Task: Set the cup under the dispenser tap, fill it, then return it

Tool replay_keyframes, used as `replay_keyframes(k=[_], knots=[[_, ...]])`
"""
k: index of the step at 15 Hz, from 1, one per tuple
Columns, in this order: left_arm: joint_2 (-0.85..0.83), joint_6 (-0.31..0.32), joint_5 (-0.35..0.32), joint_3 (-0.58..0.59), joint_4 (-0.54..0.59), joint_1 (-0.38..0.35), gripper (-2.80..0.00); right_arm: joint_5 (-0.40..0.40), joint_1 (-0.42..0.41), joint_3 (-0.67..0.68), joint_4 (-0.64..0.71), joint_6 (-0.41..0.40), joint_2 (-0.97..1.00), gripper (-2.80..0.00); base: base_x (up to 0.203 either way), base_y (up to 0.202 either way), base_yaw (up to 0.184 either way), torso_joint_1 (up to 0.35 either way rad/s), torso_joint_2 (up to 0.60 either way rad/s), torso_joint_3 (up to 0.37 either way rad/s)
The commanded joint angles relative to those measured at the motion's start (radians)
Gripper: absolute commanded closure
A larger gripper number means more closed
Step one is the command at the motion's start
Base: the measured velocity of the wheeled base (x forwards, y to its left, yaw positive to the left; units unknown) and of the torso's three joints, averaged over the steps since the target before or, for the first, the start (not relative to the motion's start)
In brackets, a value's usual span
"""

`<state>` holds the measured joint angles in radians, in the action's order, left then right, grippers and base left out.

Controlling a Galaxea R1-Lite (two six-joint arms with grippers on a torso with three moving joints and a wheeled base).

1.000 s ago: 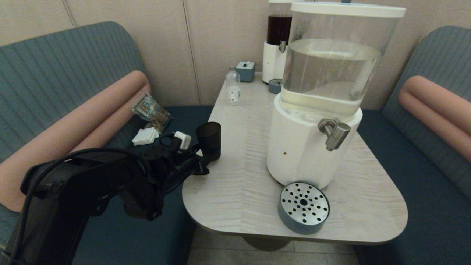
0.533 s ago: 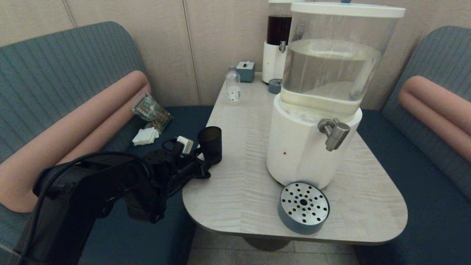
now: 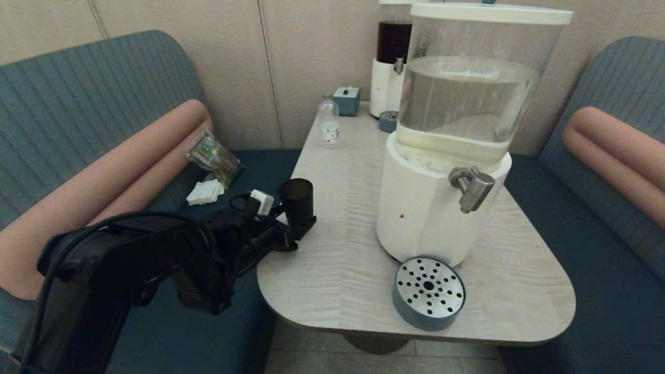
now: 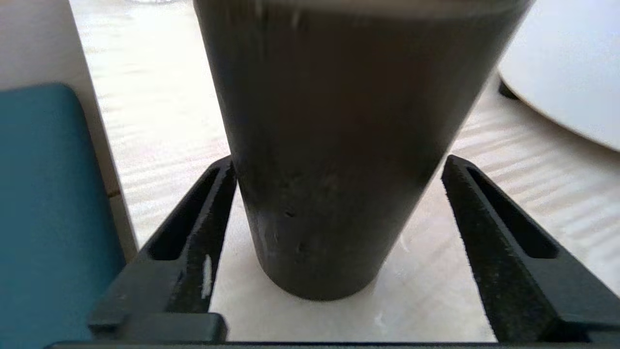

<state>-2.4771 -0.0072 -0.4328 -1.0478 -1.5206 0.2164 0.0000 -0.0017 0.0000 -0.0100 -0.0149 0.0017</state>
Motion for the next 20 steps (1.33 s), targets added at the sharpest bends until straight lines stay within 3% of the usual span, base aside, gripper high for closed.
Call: replay_keyframes(k=[1,6,7,14,17,20], knots=[[0.063,0.002,-0.002,0.063,-0.009,0.001,-2.8,0.0,0.0,0.002,-0.001,0.0,0.001,0.0,0.0,0.0,0.0,0.0,0.0,0.0],[0.346,0.025,-0.008,0.401,-0.009,0.004,-2.8,0.0,0.0,0.002,-0.001,0.0,0.001,0.0,0.0,0.0,0.0,0.0,0.0,0.0],[0.421,0.029,-0.01,0.467,-0.009,0.004,0.0,0.0,0.0,0.002,-0.001,0.0,0.001,0.0,0.0,0.0,0.0,0.0,0.0,0.0],[1.078,0.024,0.002,0.793,0.002,0.003,0.0,0.0,0.0,0.002,-0.001,0.0,0.001,0.0,0.0,0.0,0.0,0.0,0.0,0.0],[1.343,0.02,0.127,0.86,0.076,-0.004,0.0,0.001,0.0,0.002,-0.001,0.0,0.001,0.0,0.0,0.0,0.0,0.0,0.0,0.0],[1.612,0.005,0.265,0.864,0.246,-0.026,0.0,0.0,0.0,0.002,-0.001,0.0,0.001,0.0,0.0,0.0,0.0,0.0,0.0,0.0]])
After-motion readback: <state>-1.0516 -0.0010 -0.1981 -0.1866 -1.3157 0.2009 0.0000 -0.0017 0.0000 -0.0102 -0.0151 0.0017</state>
